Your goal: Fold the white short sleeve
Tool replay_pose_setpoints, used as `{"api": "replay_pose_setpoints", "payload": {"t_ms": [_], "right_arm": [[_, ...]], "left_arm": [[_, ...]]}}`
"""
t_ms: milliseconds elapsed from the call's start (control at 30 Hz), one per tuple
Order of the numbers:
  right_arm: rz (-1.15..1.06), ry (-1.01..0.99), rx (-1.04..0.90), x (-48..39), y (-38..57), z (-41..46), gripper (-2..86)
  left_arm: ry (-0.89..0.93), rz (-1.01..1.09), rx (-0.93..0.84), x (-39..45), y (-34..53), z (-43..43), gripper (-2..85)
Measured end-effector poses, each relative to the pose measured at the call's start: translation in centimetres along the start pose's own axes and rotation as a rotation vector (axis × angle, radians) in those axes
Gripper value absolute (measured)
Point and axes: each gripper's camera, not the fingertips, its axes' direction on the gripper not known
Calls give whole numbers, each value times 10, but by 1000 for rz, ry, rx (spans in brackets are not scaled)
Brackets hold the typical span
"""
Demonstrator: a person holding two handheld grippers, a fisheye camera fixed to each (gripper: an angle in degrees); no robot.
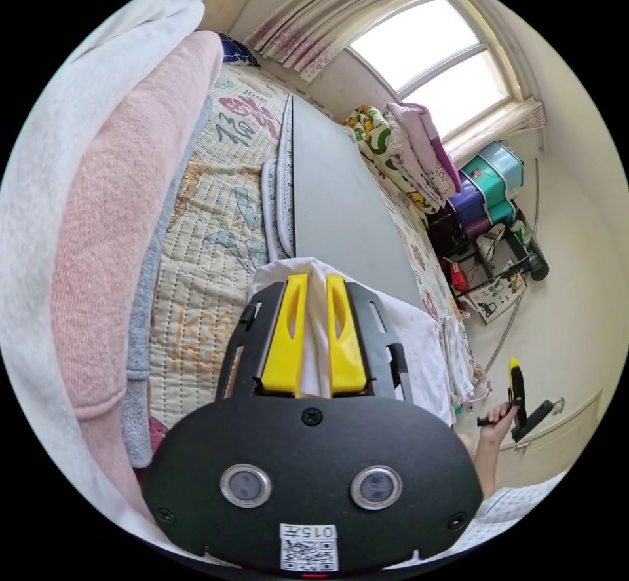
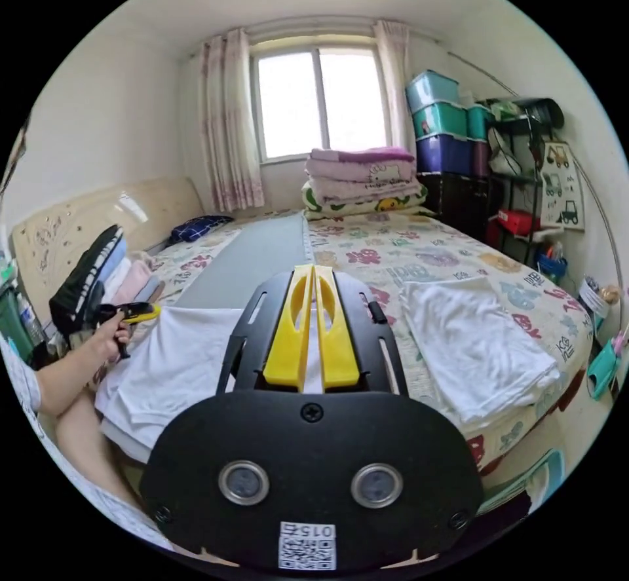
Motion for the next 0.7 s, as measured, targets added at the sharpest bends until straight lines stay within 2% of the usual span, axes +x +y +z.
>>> {"api": "replay_pose_setpoints", "payload": {"t_ms": [67, 100, 267, 333, 467, 700], "right_arm": [[-143, -107, 131, -68, 34, -20, 26], [-156, -150, 125, -84, 40, -21, 22], [-243, -634, -337, -218, 55, 26, 65], [-306, -708, -465, -258, 57, 41, 77], [-408, -665, -610, -319, 60, 66, 90], [-466, -594, -717, -366, 79, 89, 79]], "left_arm": [[1, -9, -5, -5, -2, 1, 74], [2, -10, -8, -6, -2, 2, 78], [128, -97, -24, -22, -3, 9, 95], [125, -113, -25, -23, -5, 8, 95], [180, -136, -36, -25, -11, 8, 95], [171, -127, -32, -27, -15, 7, 95]]}}
